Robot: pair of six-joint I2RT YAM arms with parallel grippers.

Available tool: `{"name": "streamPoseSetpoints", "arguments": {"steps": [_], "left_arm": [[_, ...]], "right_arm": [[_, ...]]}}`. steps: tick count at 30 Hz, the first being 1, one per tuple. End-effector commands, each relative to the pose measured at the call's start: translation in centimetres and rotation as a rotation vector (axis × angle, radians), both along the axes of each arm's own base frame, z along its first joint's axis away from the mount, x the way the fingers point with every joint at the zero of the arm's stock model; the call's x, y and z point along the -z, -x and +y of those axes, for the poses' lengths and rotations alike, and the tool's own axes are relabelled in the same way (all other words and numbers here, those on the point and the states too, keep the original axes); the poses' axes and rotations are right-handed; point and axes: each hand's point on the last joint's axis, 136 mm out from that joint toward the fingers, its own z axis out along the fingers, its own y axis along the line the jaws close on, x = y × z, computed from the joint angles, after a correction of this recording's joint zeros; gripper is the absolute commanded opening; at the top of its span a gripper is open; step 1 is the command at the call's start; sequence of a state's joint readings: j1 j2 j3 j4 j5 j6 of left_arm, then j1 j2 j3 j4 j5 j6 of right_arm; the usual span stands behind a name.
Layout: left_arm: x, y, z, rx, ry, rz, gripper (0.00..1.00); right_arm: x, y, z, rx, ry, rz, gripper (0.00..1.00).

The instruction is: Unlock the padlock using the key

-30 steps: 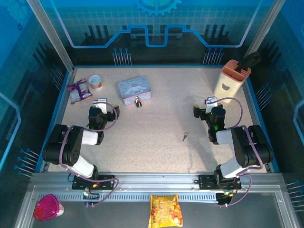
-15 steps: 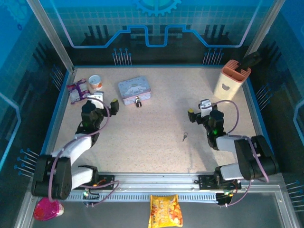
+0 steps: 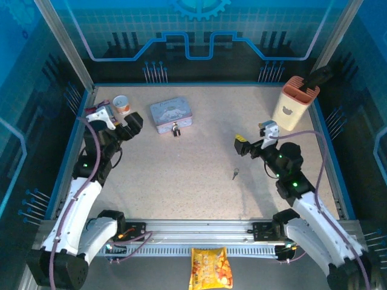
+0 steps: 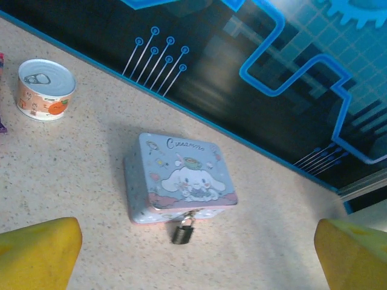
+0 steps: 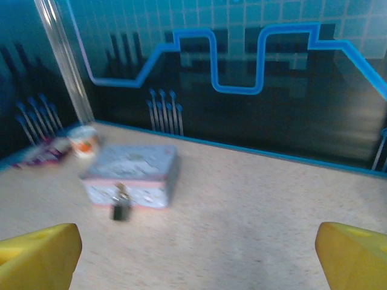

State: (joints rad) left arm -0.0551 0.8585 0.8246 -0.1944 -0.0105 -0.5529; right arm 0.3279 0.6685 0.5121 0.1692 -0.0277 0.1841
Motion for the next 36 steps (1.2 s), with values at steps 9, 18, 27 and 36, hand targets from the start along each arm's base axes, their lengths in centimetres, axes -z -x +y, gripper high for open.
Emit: {"name": "streamPoseSetpoints", "arguments": {"steps": [9, 18, 27, 36], "left_arm": [[4.5, 3.1, -3.9, 0.198, 0.181, 0.171, 0.99], [7.6, 5.0, -8.4, 0.371, 0.121, 0.164, 0.99], [11.0, 7.8, -11.1, 0.487, -0.030, 0.133, 0.99], [14.4, 8.4, -12.1, 0.550, -0.058, 0.112, 0.99]], "right_arm": [[4.2, 5.7, -1.1, -0.028, -0.255, 0.355, 1.00], [9.3, 6.5, -1.5, 0.131, -0.201, 0.693, 0.97], [13.4, 7.2, 1.3, 0.161, -0.033, 0.865, 0.90], [18.9, 7.4, 2.2, 0.223, 0.065, 1.070, 0.72]]}}
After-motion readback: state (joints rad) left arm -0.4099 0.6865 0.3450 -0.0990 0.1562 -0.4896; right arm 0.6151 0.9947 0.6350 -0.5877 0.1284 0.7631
